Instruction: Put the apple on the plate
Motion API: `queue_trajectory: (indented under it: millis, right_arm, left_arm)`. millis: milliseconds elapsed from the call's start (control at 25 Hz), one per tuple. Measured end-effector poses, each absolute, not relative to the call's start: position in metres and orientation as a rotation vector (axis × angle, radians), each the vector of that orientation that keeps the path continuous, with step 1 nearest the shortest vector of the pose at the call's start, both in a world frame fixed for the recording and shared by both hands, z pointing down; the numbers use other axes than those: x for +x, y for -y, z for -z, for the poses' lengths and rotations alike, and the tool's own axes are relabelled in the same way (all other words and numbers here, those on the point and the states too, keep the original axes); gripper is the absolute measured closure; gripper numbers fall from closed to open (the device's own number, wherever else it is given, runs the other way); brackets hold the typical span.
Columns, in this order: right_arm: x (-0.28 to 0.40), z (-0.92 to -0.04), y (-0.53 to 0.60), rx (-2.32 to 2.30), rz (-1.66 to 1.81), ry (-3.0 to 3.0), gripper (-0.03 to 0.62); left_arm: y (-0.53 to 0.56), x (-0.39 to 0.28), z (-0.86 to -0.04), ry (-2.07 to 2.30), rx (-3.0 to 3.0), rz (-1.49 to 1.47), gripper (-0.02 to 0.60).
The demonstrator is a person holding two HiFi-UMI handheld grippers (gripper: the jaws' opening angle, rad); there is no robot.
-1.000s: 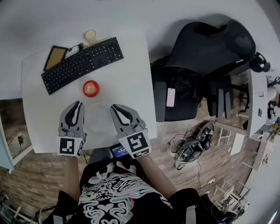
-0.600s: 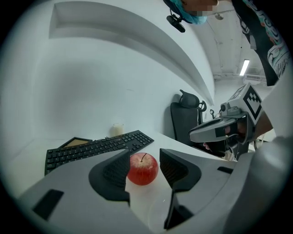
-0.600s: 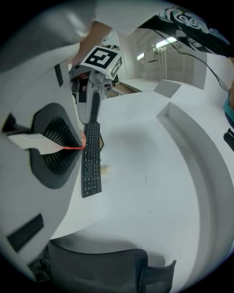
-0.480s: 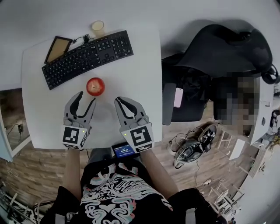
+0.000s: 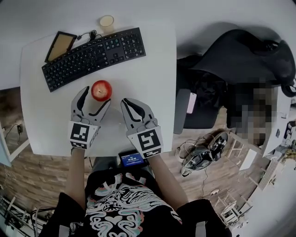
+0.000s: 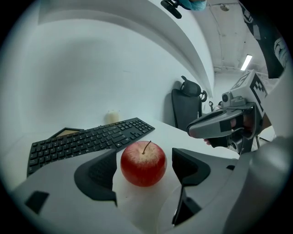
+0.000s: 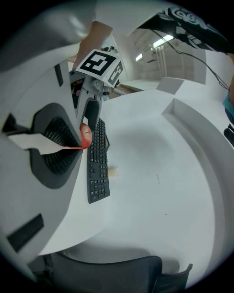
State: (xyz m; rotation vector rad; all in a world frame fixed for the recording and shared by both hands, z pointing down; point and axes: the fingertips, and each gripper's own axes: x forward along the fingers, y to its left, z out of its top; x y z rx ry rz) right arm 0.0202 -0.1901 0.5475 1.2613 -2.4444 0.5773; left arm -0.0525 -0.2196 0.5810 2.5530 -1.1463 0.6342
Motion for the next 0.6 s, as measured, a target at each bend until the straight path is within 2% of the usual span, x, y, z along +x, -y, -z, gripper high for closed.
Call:
queue_trajectory:
  millis: [600]
  right_arm:
    - [0.023, -0.558, 0.202, 1.263, -0.652, 2.456, 0.562]
  left_arm:
    - [0.234, -0.038, -0.596, 1.056, 2.568, -0.666, 0.218]
